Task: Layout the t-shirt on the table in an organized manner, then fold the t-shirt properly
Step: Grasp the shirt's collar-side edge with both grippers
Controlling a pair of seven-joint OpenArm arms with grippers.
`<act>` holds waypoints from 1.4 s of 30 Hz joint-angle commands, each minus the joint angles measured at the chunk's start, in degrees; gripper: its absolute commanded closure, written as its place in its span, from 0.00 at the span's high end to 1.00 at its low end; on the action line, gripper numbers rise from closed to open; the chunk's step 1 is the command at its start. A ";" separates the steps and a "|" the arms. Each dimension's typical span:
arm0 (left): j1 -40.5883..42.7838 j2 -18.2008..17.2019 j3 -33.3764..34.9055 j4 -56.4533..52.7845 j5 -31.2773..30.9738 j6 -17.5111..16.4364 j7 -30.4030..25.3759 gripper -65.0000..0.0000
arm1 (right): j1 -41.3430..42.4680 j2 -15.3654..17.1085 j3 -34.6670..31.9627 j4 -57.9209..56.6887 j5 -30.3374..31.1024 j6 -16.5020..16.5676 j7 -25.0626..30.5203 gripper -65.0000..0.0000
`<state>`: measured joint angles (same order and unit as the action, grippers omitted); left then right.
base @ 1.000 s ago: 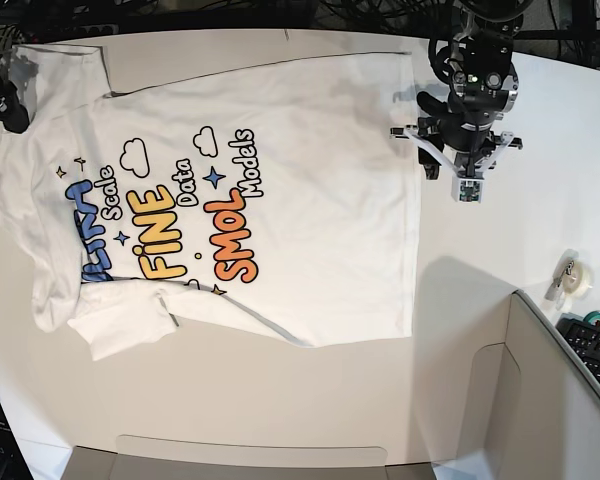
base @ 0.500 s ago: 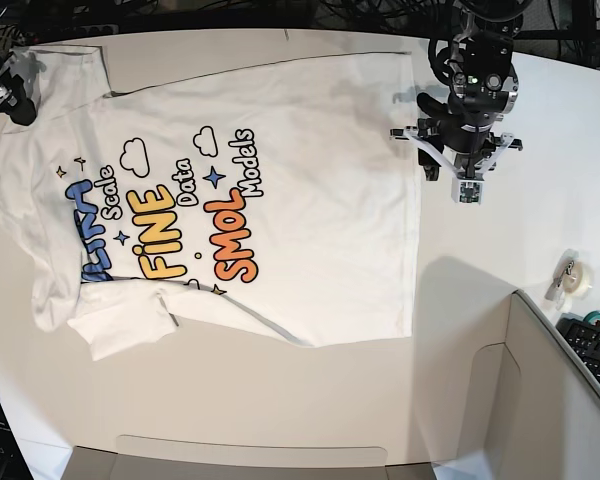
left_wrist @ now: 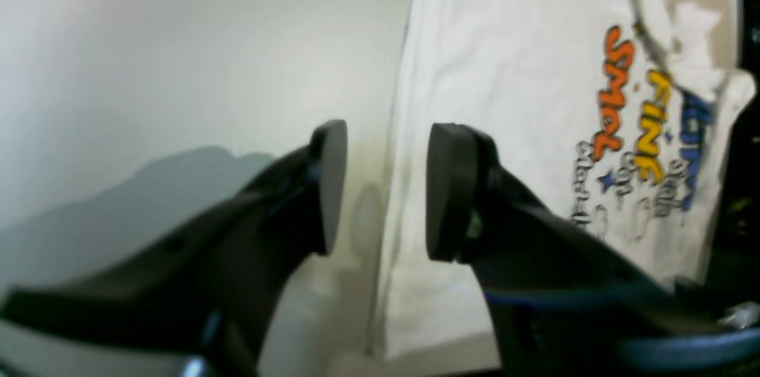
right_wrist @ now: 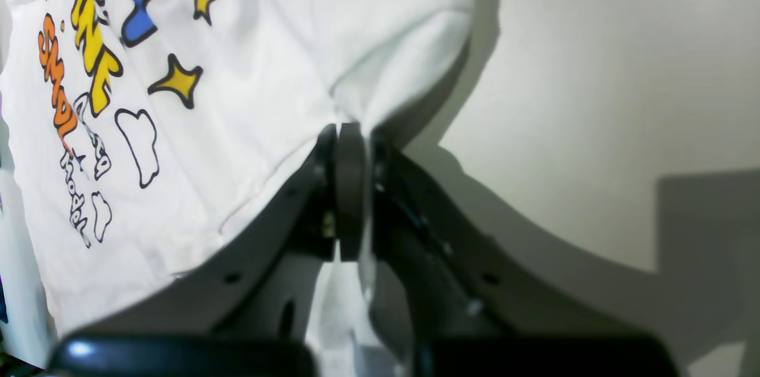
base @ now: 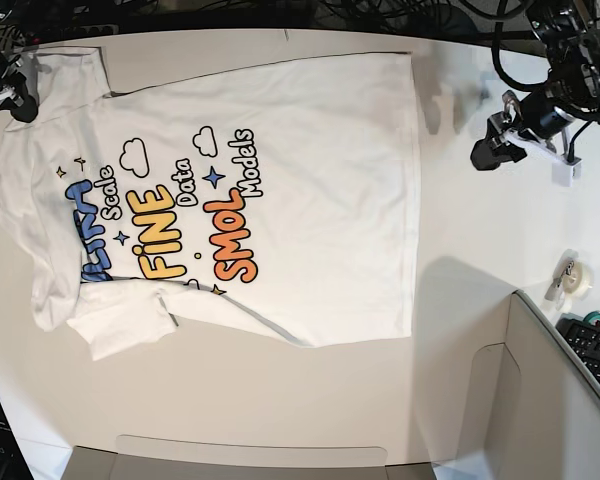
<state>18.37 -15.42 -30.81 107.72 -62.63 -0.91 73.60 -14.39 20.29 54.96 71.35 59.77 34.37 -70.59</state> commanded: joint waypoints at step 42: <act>13.94 -0.98 22.59 -10.54 -8.01 0.42 -1.12 0.39 | -0.77 0.32 -3.14 -0.28 -5.92 0.14 -2.60 0.00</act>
<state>31.42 -15.97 -8.45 97.41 -74.19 -1.85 71.29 -14.31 20.60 52.51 71.40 59.92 34.44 -68.90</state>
